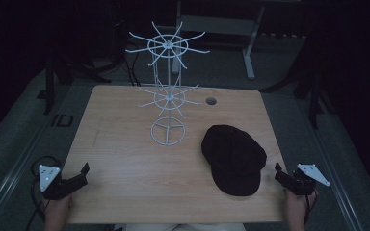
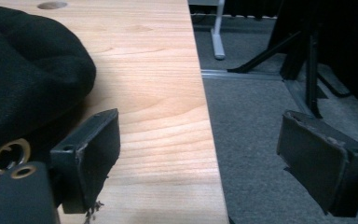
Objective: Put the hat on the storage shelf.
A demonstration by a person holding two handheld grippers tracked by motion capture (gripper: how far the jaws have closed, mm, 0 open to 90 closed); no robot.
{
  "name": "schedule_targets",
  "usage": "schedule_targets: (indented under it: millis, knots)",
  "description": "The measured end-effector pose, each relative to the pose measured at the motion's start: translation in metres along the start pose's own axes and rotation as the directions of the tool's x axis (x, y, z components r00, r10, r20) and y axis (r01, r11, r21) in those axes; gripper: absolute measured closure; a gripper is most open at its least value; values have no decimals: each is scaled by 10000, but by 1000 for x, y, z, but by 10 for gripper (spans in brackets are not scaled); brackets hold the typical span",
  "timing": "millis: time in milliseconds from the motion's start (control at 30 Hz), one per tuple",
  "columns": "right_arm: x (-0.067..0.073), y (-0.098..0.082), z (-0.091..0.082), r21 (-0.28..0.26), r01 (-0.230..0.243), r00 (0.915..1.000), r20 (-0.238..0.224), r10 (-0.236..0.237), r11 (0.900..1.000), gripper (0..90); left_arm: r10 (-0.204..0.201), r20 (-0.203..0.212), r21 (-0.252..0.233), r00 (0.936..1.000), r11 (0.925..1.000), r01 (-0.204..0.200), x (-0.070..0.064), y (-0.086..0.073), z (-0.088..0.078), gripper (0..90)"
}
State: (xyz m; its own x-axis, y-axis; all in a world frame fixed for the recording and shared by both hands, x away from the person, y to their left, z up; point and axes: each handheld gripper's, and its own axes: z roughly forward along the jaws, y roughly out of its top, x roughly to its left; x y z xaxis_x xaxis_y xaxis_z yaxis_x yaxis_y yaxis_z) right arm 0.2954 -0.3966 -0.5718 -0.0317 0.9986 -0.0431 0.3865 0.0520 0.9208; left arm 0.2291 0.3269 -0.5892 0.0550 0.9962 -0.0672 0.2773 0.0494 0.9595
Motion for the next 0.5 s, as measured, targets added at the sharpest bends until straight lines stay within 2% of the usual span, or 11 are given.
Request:
schedule_targets:
  millis: [67, 167, 233, 267, 333, 367, 400, 500]
  knots:
    - [-1, 1, 0, -60, 24, 9996, -270, -25, 10000, 110, 34, 1, 6, 10000, 10000, -34, 0, 0, 0, 15]
    - [-1, 7, -3, 103, -181, 9981, -582, 187, 9998, 109, 41, -17, 10, 10000, 10000, -41, -1, 0, 0, 14]
    - [2, 16, -7, 177, -60, 9976, -695, 72, 9998, 105, 49, -18, 29, 10000, 10000, -48, 0, 0, 0, 15]
    - [4, 20, -11, -7, -25, 9976, -697, 24, 10000, 106, 46, -23, 23, 10000, 10000, -46, -1, 0, 0, 14]
    - [6, 24, -14, 10, -87, 9971, -750, 87, 10000, 134, 45, -22, 28, 10000, 10000, -45, -1, 0, 0, 15]
    - [8, 29, -16, 324, -82, 9943, -1060, 116, 9994, 130, 48, -23, 27, 10000, 10000, -47, 0, 0, 0, 15]
    - [10, 38, -19, 471, -255, 9871, -1567, 326, 9986, 137, 41, -36, 20, 10000, 10000, -41, -1, 0, 0, 15]
    - [18, 47, -23, 239, -98, 9821, -1881, 142, 9997, 138, 52, -35, 23, 10000, 10000, -52, -1, 0, 0, 15]
